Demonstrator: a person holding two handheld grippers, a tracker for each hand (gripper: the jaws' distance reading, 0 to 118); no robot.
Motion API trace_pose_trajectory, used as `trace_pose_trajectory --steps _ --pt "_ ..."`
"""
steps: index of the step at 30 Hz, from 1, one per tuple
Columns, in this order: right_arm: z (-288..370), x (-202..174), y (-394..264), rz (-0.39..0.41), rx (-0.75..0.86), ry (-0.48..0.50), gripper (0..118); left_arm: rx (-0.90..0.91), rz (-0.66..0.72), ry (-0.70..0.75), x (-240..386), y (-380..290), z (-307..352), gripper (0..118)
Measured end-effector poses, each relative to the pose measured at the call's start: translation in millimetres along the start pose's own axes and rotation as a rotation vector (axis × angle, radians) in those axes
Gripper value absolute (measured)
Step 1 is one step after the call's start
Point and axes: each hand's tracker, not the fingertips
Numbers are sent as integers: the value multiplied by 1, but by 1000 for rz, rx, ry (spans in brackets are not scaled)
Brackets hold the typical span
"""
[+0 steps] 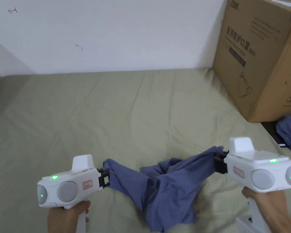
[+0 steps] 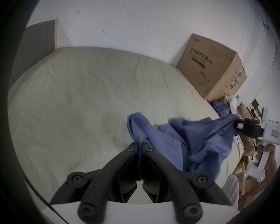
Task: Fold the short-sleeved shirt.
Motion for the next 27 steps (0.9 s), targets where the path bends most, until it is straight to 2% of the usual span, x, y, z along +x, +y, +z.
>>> trace_pose_trajectory --steps 6,9,12,16,20,27 --pt "36 23 61 44 102 -52 14 126 12 32 -19 64 36 2" --pt "48 25 91 23 138 -47 14 205 15 48 -23 103 58 2" --pt "51 22 125 46 171 -66 14 260 5 58 -24 143 77 2" --pt "41 31 170 -7 206 -25 14 322 -15 82 -20 197 98 2" --pt "29 33 202 -28 259 -31 14 369 -44 124 -20 240 109 2" --pt "-7 35 238 -56 293 -30 14 408 -85 189 -33 298 96 2"
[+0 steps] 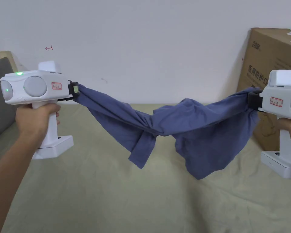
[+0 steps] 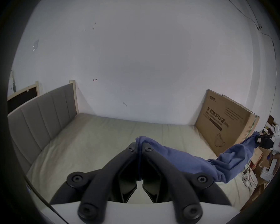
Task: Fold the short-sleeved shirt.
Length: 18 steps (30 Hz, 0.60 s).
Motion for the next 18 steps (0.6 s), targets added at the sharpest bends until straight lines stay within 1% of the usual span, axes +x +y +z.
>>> trace_pose_trajectory --steps 5,9,12,16,18 --pt "-38 -5 1 -12 -7 -7 14 -10 -6 26 -7 9 -36 2" --pt "-67 -13 -21 -17 -33 -9 14 -28 -29 47 -12 -11 -65 2" --pt "-87 -17 -53 -29 -76 -13 14 -58 -30 48 -19 -43 -83 2" --pt "-102 -21 -112 -59 -189 -1 14 -180 18 51 -34 -107 -99 2" --pt "-104 -23 -144 -80 -242 2 14 -229 19 58 -41 -142 -100 2"
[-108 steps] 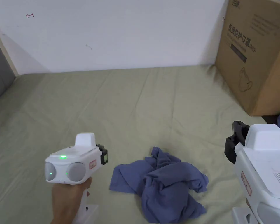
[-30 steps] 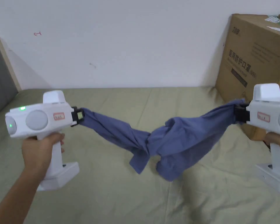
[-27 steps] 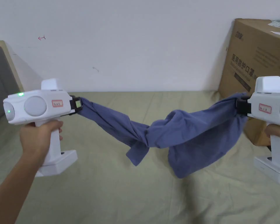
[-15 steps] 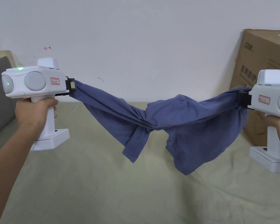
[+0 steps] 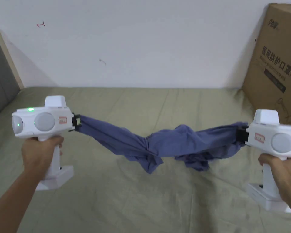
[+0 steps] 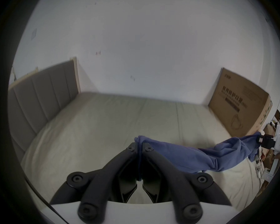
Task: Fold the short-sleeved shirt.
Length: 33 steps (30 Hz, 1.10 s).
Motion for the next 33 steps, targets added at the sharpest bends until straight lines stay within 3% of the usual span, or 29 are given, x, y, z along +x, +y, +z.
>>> trace_pose_trajectory --steps 12,19,28,33 --pt "37 22 -193 -119 -275 -6 14 -248 140 29 -55 -203 33 2" --pt "93 35 -225 -183 -243 24 14 -224 189 21 -65 -238 96 2" --pt "167 39 -258 -177 -315 40 14 -270 192 53 -74 -286 166 2" --pt "170 36 -288 -153 -412 15 14 -332 212 86 -81 -313 170 2"
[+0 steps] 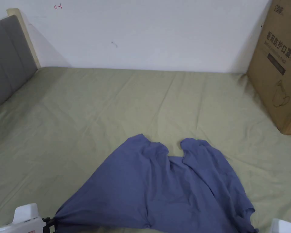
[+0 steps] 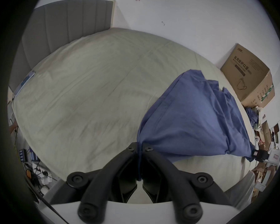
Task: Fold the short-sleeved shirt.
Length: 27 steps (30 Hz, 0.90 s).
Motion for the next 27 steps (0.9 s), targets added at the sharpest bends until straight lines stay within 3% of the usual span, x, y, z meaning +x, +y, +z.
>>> trace_pose_trajectory --steps 8,10,12,13,14,17,23,27 --pt "-21 -2 -7 -13 -42 -55 15 -88 -6 47 5 -12 -28 4" --pt "-7 -11 -6 -12 -33 -53 23 -82 14 44 6 -8 -23 23" --pt "12 -19 3 28 28 -84 54 -69 51 47 12 1 -11 77" --pt "29 -28 10 49 84 -85 67 -44 63 40 17 7 -4 94" --pt "42 -33 17 61 132 -83 79 -1 64 19 22 12 4 102" --pt "83 -46 48 87 305 -58 83 166 9 -76 46 36 44 102" --pt "148 -78 86 157 582 -31 83 430 -83 -131 98 75 106 102" --pt "172 -98 89 197 712 -63 83 579 -142 -184 128 84 130 99"
